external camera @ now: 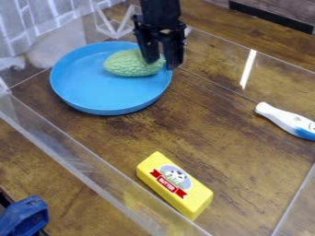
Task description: Put the green object in the blue tray
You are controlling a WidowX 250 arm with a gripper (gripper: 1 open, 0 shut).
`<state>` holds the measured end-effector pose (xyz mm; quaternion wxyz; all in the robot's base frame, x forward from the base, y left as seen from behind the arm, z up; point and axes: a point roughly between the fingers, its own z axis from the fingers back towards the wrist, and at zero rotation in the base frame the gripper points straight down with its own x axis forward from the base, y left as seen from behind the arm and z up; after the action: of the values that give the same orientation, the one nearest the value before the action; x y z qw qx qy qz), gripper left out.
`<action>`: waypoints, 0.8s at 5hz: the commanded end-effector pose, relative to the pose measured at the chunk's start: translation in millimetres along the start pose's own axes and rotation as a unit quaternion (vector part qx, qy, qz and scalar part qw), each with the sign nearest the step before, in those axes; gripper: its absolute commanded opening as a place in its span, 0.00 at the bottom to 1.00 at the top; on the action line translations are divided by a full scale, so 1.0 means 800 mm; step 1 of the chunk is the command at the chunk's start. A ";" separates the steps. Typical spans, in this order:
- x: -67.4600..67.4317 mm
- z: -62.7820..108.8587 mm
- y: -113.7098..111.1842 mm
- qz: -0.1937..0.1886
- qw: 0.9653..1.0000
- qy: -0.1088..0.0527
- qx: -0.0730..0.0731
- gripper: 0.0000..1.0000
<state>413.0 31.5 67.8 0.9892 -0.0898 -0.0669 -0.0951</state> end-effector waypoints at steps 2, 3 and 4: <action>0.017 0.025 -0.001 -0.016 0.999 -0.036 0.014 1.00; 0.020 0.024 0.000 -0.020 0.999 -0.038 0.016 1.00; 0.022 0.024 0.000 -0.024 0.999 -0.041 0.018 1.00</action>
<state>416.0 32.9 63.0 0.9881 -0.0849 -0.0715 -0.1066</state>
